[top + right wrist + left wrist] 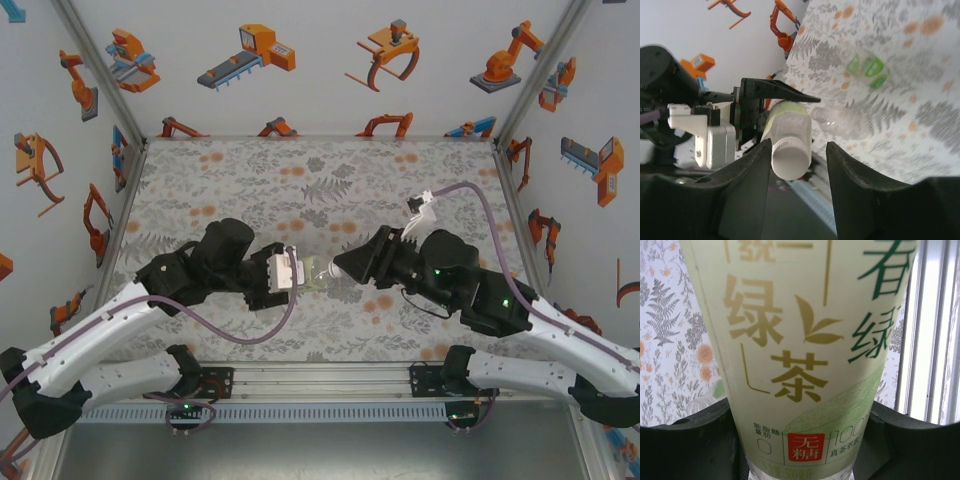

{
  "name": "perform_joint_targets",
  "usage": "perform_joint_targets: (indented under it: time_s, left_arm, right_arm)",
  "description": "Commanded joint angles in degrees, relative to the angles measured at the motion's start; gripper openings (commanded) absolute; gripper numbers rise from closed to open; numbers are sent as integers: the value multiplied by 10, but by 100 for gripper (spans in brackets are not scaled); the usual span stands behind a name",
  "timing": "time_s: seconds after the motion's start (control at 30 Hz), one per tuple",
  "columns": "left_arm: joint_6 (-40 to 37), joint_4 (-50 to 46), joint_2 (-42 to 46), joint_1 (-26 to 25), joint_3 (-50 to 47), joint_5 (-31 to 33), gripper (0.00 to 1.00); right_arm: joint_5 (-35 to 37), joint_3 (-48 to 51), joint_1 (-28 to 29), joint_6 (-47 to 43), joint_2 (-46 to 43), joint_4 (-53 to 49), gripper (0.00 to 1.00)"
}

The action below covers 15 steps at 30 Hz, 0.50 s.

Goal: Screw on the bottle caps

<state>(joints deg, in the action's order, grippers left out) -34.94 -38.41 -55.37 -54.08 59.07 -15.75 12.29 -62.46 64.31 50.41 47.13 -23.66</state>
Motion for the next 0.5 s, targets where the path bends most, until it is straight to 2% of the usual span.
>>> perform_joint_targets:
  time_s: [0.0, 0.17, 0.27, 0.33, 0.4, 0.47]
  left_arm:
    - [-9, -10, 19, -4, 7, -42, 0]
    - [-11, -29, 38, -3, 5, -77, 0]
    - [-13, -39, 45, -3, 4, -100, 0]
    - [-12, -45, 46, -3, 4, -114, 0]
    - [-12, -48, 45, -3, 4, -120, 0]
    - [-10, -49, 45, -4, 5, -119, 0]
  right_arm:
    - [-45, -27, -1, -214, -22, 20, 47]
    - [-167, -41, -1, -436, -23, 25, 47]
    - [-259, -52, -1, -548, -14, 7, 48]
    - [-345, -61, -1, -638, -3, -21, 51]
    - [-391, -74, -1, -692, 10, -42, 52]
    - [-390, -80, -1, -697, 20, -36, 52]
